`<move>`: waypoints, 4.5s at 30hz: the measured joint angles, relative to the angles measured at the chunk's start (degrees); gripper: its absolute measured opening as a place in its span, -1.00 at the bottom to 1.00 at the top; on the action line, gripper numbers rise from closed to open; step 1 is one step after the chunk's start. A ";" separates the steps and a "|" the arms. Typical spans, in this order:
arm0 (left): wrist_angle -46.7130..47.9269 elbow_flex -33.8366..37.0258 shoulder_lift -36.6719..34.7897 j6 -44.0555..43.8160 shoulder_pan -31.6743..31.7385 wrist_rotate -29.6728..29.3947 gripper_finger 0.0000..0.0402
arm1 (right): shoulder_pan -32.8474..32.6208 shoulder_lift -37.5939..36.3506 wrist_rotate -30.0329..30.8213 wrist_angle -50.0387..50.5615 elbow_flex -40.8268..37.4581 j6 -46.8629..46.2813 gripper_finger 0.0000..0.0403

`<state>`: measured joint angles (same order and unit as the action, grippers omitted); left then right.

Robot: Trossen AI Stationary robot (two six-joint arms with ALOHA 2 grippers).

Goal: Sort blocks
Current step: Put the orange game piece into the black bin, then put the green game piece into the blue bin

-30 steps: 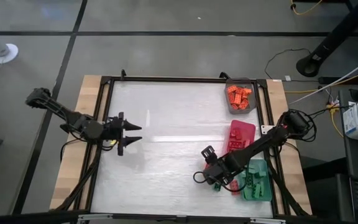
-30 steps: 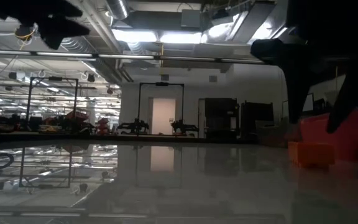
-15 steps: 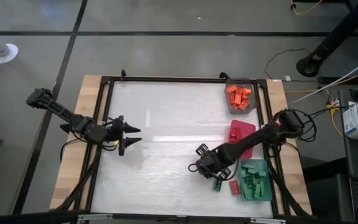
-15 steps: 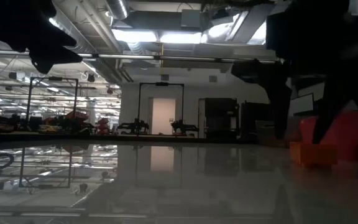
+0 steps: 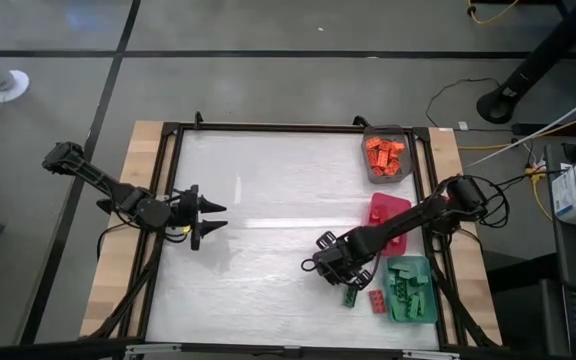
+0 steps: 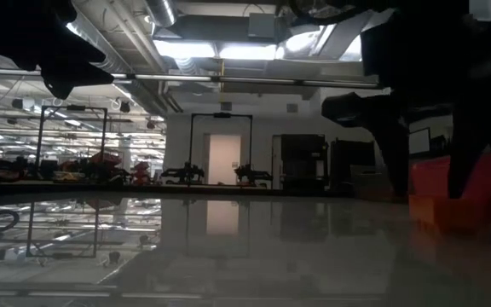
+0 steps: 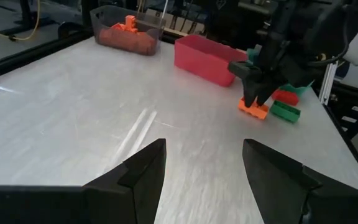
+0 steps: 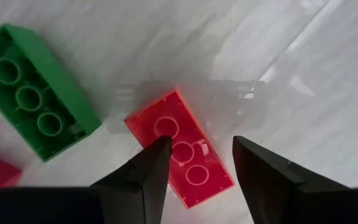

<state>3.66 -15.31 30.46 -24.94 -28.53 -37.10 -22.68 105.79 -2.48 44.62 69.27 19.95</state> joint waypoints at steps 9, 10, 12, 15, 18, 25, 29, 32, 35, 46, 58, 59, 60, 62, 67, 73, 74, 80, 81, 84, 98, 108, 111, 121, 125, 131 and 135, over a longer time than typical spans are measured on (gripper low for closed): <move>0.07 0.00 0.00 -0.11 0.00 0.00 0.00 | 0.20 -0.11 1.94 4.22 7.50 -0.18 -0.12; 0.04 0.00 0.00 0.07 0.00 0.00 0.00 | 0.14 -0.11 1.92 5.39 8.21 -0.18 -0.12; 0.04 0.00 0.00 1.45 0.00 -0.01 0.00 | 0.16 -0.14 1.59 7.17 9.28 -0.13 -0.12; 0.04 0.00 -0.53 4.24 0.00 -0.07 0.00 | 0.16 -0.09 1.40 9.87 9.34 0.02 -0.12; -0.03 0.00 -2.30 6.75 0.00 -0.13 0.00 | 0.15 0.69 1.35 10.84 9.30 0.15 -0.12; 0.96 0.00 -8.77 11.19 -0.19 -0.20 0.00 | -0.28 1.32 -0.20 9.91 7.20 3.46 -0.12; 3.48 -0.02 -11.92 12.23 -1.05 -0.61 0.00 | -1.00 1.32 -0.04 9.72 7.00 4.68 -0.12; 4.86 -0.02 -13.83 12.33 -1.69 -1.34 0.00 | -1.43 1.70 0.53 9.03 6.98 6.25 -0.12; 6.30 -0.02 -15.13 12.92 -2.33 -2.84 0.00 | -1.46 2.61 2.46 9.03 6.93 7.34 -0.12; 5.75 7.10 -21.54 10.75 -3.48 -7.01 0.00 | -1.32 5.26 3.62 7.25 6.92 9.24 -0.12; 2.46 11.13 -26.10 12.33 -3.55 -7.00 0.00 | -1.22 8.61 3.15 6.67 7.28 8.42 -0.22; 1.12 11.13 -26.12 14.22 -3.57 -7.02 0.00 | -1.24 8.63 3.15 7.15 7.67 8.19 -0.27; -0.05 11.10 -26.12 15.97 -3.56 -7.04 0.00 | -1.24 8.75 3.17 7.87 8.20 7.34 -0.31; -0.81 11.10 -26.12 17.99 -3.58 -7.01 0.00 | -1.22 9.00 3.35 9.39 9.43 5.58 -0.32; -4.83 13.73 -26.09 17.65 -3.56 -7.02 0.00 | -1.24 9.03 4.70 16.98 14.53 3.39 -0.32; -8.98 14.75 -25.08 21.29 -2.24 -7.02 0.00 | 0.78 9.00 11.53 30.38 22.50 -3.46 -0.32; -9.67 14.75 -25.07 22.17 -1.76 -7.02 0.00 | 1.50 8.97 12.46 32.36 23.82 -4.70 -0.32; -10.29 14.75 -25.09 28.43 2.54 -7.03 0.00 | 7.46 8.90 15.90 41.36 31.29 -7.15 -0.32; -10.15 14.75 -25.09 29.20 3.52 -7.03 0.00 | 8.83 8.90 16.02 42.29 32.21 -7.15 -0.32; -10.07 14.75 -25.11 31.71 6.48 -7.04 0.00 | 13.48 8.89 15.98 44.31 33.56 -7.49 -0.32; -7.42 14.77 -24.78 34.99 19.95 -7.06 0.00 | 41.48 6.78 12.98 45.42 29.95 -7.60 -0.32; -7.37 14.77 -24.68 37.56 22.73 -6.48 0.00 | 60.34 6.78 13.42 45.42 29.95 -9.24 -0.32; -7.39 14.75 -24.68 37.94 22.73 -5.10 0.00 | 64.35 6.78 13.43 45.41 29.95 -11.24 -0.22; -7.43 14.78 -24.68 38.24 22.71 -2.95 0.00 | 70.54 6.78 13.42 45.40 29.95 -15.71 0.06; -7.42 14.77 -24.68 37.99 22.71 -2.94 0.00 | 70.72 6.78 12.77 45.40 29.95 -15.83 0.07; -7.41 14.75 -24.68 35.83 22.71 -2.32 0.00 | 70.67 6.78 4.73 45.40 29.95 -19.54 0.07; -7.48 14.78 -24.68 34.04 22.69 2.71 0.00 | 68.43 6.78 -1.61 45.40 29.95 -19.53 0.08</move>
<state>-3.81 -0.54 5.78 9.10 -5.85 -34.39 45.75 112.57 -4.09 90.02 99.22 0.41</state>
